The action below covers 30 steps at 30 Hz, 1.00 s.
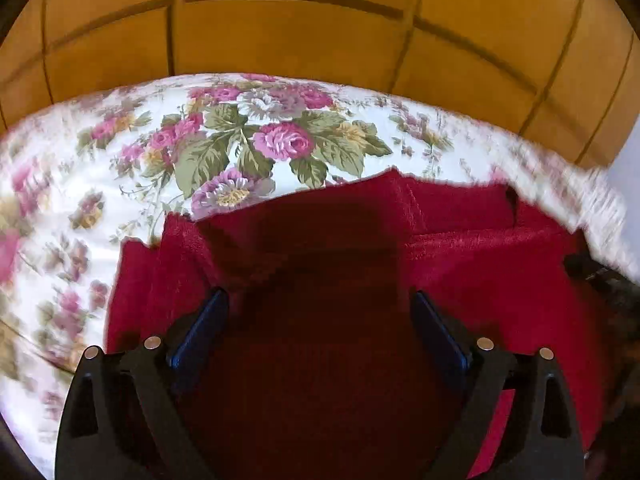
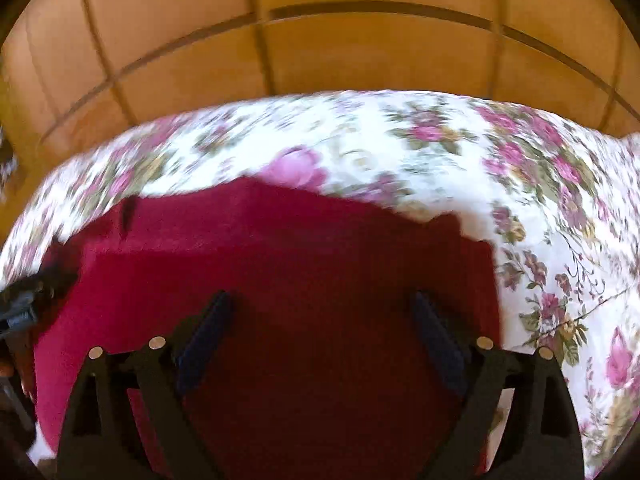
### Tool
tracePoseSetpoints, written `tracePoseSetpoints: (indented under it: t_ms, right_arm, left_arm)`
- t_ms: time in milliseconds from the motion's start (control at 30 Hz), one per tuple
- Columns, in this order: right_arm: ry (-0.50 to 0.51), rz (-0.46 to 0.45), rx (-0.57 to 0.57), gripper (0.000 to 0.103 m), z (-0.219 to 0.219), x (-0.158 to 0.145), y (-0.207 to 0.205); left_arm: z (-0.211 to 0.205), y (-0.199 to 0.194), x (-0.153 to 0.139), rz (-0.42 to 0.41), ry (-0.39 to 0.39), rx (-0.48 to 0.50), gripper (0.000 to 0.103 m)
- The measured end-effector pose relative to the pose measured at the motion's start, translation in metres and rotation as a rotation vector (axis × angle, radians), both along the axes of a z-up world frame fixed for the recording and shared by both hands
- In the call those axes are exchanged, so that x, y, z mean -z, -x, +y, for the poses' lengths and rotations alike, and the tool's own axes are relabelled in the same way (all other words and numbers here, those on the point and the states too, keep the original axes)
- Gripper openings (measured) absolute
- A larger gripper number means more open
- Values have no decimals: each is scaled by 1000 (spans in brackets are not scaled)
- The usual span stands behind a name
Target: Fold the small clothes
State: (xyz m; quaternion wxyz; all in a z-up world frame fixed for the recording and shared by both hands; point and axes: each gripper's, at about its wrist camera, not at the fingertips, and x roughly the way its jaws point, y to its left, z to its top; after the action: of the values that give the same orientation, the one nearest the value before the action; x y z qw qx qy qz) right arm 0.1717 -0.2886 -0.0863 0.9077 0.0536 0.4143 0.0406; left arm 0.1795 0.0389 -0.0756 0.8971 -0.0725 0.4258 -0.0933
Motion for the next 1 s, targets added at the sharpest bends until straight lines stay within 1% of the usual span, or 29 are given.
tracePoseSetpoints:
  t_ms: [33, 100, 167, 300, 367, 433, 467, 533, 600, 733, 900, 1000]
  right_arm:
    - [1, -8, 8, 91, 0, 2, 0]
    - [56, -16, 16, 92, 7, 1, -1]
    - [89, -13, 15, 95, 12, 2, -2]
    - [76, -16, 13, 95, 9, -1, -1]
    - [85, -18, 17, 95, 10, -1, -1]
    - [91, -21, 27, 95, 11, -1, 0]
    - [89, -21, 33, 95, 10, -1, -1]
    - [88, -19, 45, 95, 10, 0, -2]
    - [98, -16, 50, 96, 11, 0, -4]
    - [105, -18, 59, 98, 11, 3, -7]
    - [121, -33, 60, 99, 13, 2, -4]
    - [126, -42, 59, 99, 13, 1, -3]
  left_arm:
    - [-1, 0, 0, -1, -11, 6, 93]
    - [-7, 0, 1, 1, -47, 12, 95]
    - [-10, 1, 2, 1, -63, 14, 96]
    - [-8, 3, -4, 4, -61, 13, 96]
    - [-8, 5, -10, -4, -102, -12, 96]
    - [-4, 8, -14, -24, -171, -71, 96]
    - [-2, 7, -13, -26, -186, -88, 96]
    - [8, 0, -7, 6, -169, -125, 97]
    - [14, -8, 0, 38, -136, -135, 99]
    - [10, -20, 8, 74, -154, -114, 100]
    - [10, -10, 5, 48, -145, -122, 100]
    - [11, 6, -1, 29, -167, -161, 100]
